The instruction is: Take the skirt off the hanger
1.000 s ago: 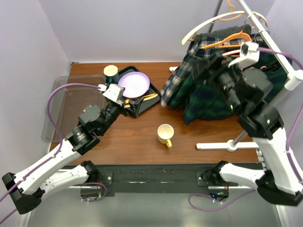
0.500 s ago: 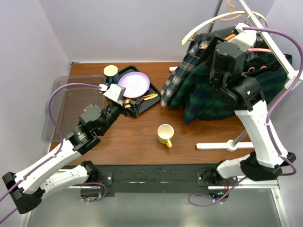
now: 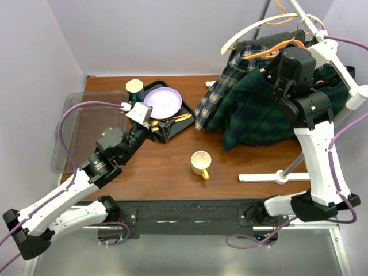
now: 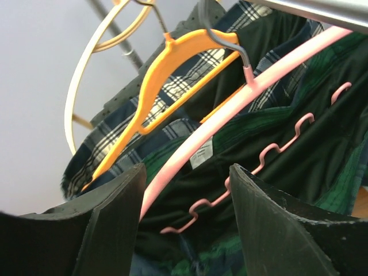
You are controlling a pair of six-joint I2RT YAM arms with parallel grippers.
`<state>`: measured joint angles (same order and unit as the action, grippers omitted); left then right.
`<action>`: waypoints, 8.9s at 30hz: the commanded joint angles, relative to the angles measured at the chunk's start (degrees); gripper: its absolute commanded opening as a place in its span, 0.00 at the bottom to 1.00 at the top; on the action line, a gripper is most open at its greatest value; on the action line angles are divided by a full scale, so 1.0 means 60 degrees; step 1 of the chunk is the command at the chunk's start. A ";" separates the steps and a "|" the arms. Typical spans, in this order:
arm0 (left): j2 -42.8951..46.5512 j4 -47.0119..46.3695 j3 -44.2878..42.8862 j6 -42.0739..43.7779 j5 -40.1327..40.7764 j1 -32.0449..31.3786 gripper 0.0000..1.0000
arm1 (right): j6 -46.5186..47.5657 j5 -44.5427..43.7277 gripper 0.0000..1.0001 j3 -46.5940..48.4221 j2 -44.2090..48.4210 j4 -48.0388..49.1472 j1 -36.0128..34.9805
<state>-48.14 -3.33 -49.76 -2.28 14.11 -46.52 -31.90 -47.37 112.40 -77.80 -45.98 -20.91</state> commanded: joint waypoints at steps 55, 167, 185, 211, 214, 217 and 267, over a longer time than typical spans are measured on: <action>-0.0121 -0.0367 -0.0013 0.0322 -0.0418 -0.0010 0.98 | -0.2987 0.3439 0.00 -0.1902 0.2126 0.3328 0.0555; -0.0283 0.1611 -0.5169 0.0615 0.4152 -0.3569 0.00 | -1.1822 0.6254 0.00 0.0222 0.4046 0.3224 0.0569; -0.1538 0.0746 -0.5357 0.1230 0.4651 -0.3569 0.00 | -1.3870 0.8246 0.00 -0.0333 0.3474 0.4674 0.0569; -0.1467 -0.0379 -0.8829 0.4992 0.6628 -0.3569 0.00 | -1.2002 0.8775 0.00 -0.0833 0.3913 0.4412 0.0569; -0.1819 -0.1463 -0.8977 0.6661 0.6833 -0.3569 0.00 | -1.0405 0.8804 0.00 -0.0818 0.4133 0.4016 0.0569; -0.2141 -0.2489 -0.9051 0.7981 0.6994 -0.3569 0.00 | -0.9231 0.8818 0.00 -0.0935 0.4426 0.3430 0.0569; -0.5118 -0.6101 -0.8168 1.0493 0.6775 0.4336 0.00 | -0.7120 0.6577 0.00 -0.3996 0.5261 0.3385 0.0569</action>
<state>-80.99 -44.34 -109.23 69.45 56.40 -26.63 -75.72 -7.05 88.36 -46.98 -29.95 -17.61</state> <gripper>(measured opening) 0.053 0.059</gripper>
